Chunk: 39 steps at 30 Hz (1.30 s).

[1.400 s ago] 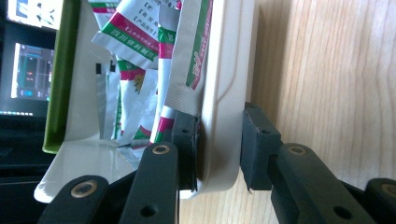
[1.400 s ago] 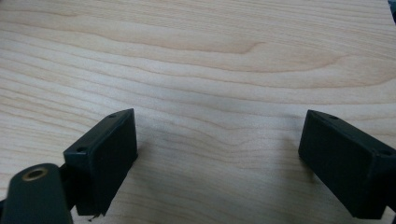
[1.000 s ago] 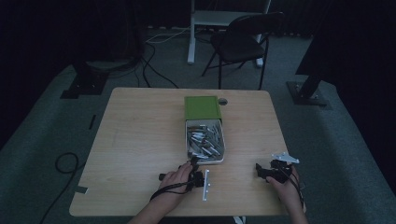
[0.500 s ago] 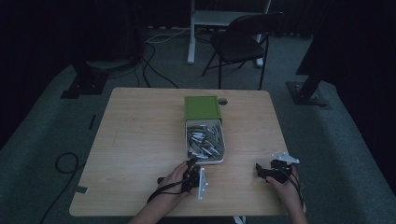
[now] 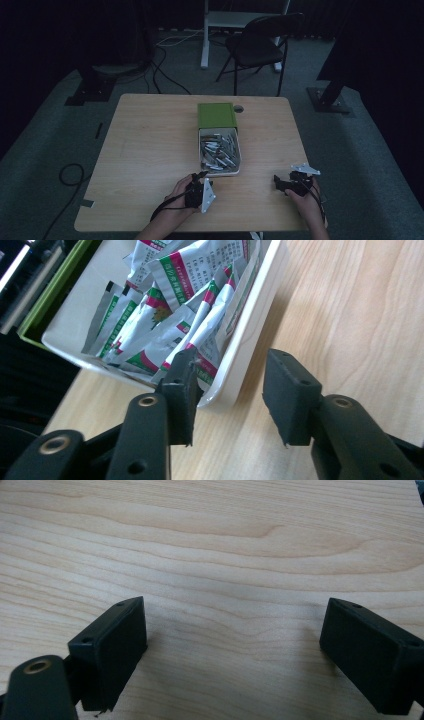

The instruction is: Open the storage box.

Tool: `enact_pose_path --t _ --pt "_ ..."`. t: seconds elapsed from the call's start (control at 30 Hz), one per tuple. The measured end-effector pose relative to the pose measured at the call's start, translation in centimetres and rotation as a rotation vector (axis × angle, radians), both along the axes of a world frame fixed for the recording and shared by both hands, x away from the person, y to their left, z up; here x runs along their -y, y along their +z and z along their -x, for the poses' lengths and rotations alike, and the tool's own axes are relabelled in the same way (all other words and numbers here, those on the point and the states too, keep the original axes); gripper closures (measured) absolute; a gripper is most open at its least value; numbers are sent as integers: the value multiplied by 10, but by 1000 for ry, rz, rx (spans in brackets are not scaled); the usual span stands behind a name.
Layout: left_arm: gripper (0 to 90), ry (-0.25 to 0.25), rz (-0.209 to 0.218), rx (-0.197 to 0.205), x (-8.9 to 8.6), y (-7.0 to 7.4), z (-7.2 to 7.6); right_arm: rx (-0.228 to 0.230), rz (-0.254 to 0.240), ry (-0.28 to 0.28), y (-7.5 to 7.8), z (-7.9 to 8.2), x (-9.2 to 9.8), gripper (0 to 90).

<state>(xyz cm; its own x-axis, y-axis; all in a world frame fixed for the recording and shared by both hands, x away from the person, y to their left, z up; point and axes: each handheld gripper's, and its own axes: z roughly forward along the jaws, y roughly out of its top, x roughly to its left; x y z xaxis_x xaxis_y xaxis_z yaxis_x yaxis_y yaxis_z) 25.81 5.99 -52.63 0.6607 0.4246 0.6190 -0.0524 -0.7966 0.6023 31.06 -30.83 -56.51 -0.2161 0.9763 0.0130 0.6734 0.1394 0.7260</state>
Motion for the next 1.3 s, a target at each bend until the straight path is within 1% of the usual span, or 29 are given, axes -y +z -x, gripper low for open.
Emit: enact_pose_path --t 0.03,0.07,0.13,0.2,0.27,0.33,0.37,0.4,0.47,0.53,0.57,0.6,0.63,0.7,0.77,0.83,0.87,0.9,1.03,1.07,1.13,1.17,1.3 --pt "573 2 20 -5 -2 1 0 0 0 0 0 0 0 111" --pt "573 -3 49 -25 -5 2 1 0 0 0 0 0 0 111" --pt "572 8 87 -44 -11 2 0 0 0 0 0 0 0 111" --pt "572 20 107 -54 -17 3 0 0 0 0 0 0 0 111" --pt "572 31 145 -75 -24 3 -2 0 0 0 0 0 0 111" --pt "560 49 161 -79 -32 4 -4 0 0 0 0 0 0 111" --pt "560 62 182 -93 -37 4 -7 0 0 0 0 0 0 111" --pt "560 70 193 -97 -40 4 -8 0 0 0 0 0 0 111" --pt "560 93 194 -89 -47 4 -11 0 0 0 0 0 0 111" --pt "560 118 216 -91 -56 5 -15 0 0 0 0 0 0 111" --pt "560 126 220 -96 -60 5 -17 0 1 0 0 0 0 111" --pt "560 133 233 -105 -64 6 -18 0 1 0 0 0 0 111" --pt "546 144 258 -111 -68 7 -20 0 1 0 0 0 0 111" --pt "546 169 266 -114 -78 8 -23 0 1 0 0 0 0 111" --pt "545 194 293 -127 -87 8 -26 0 1 0 0 0 0 111" --pt "530 209 298 -133 -97 8 -28 0 1 0 0 0 0 111" --pt "530 218 310 -146 -104 9 -29 0 1 0 0 0 0 111" --pt "517 226 317 -146 -108 9 -30 0 1 0 0 0 0 111" --pt "494 283 358 -157 -133 9 -30 0 0 0 0 0 0 111" --pt "494 302 379 -172 -141 7 -29 0 1 0 0 0 0 111" --pt "487 328 391 -183 -152 5 -27 0 1 0 0 0 0 111" --pt "485 343 412 -196 -160 3 -25 0 1 0 0 0 0 111" --pt "480 391 447 -220 -179 -3 -20 0 1 0 0 0 0 111"
